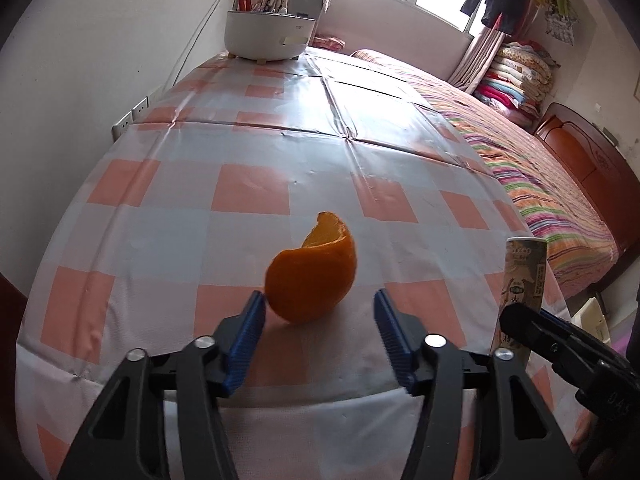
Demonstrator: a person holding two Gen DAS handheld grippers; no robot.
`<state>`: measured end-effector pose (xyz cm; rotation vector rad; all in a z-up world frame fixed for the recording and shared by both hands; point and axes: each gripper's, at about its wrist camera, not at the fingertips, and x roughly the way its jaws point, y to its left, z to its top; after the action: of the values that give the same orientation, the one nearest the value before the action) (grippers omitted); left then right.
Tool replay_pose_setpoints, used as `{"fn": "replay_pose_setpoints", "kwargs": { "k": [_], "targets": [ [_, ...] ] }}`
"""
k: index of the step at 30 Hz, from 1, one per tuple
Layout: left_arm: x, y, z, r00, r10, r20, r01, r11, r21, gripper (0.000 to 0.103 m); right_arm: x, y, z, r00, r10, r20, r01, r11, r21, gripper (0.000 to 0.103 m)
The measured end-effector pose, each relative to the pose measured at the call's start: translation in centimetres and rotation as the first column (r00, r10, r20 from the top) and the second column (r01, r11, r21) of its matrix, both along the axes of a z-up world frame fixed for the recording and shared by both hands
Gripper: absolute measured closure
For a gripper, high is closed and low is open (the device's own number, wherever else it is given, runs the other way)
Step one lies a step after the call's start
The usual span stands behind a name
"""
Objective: Collect trash
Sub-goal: 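Grasp the white pill bottle with the right gripper while the left gripper grasps the orange peel, then carry the pill bottle and orange peel over the cream bin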
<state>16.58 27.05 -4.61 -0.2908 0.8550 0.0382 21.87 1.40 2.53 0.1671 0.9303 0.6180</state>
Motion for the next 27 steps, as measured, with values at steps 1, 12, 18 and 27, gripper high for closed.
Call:
{"fn": "replay_pose_setpoints", "kwargs": {
  "k": [1,12,18,27],
  "targets": [
    [0.0,0.0,0.0,1.000,-0.002,-0.002,0.002,1.000,-0.011,0.066,0.0,-0.2,0.1,1.000,-0.004,0.002,0.004,1.000,0.008,0.075],
    [-0.3,-0.9,0.4,0.999,0.000,0.045,0.002,1.000,-0.028,0.081,-0.4,-1.8,0.5,0.999,-0.027,0.018,0.026,0.999,0.042,0.075],
    [-0.8,-2.6,1.6,0.995,-0.040,0.093,0.041,0.999,-0.013,0.085,-0.5,-2.7,1.0,0.999,-0.036,0.028,0.034,0.998,0.060,0.075],
    [-1.3,-5.0,2.9,0.987,-0.083,0.137,0.085,0.996,-0.006,0.086,-0.7,-4.2,2.2,0.997,-0.052,0.055,0.047,0.996,0.077,0.075]
  ]
}}
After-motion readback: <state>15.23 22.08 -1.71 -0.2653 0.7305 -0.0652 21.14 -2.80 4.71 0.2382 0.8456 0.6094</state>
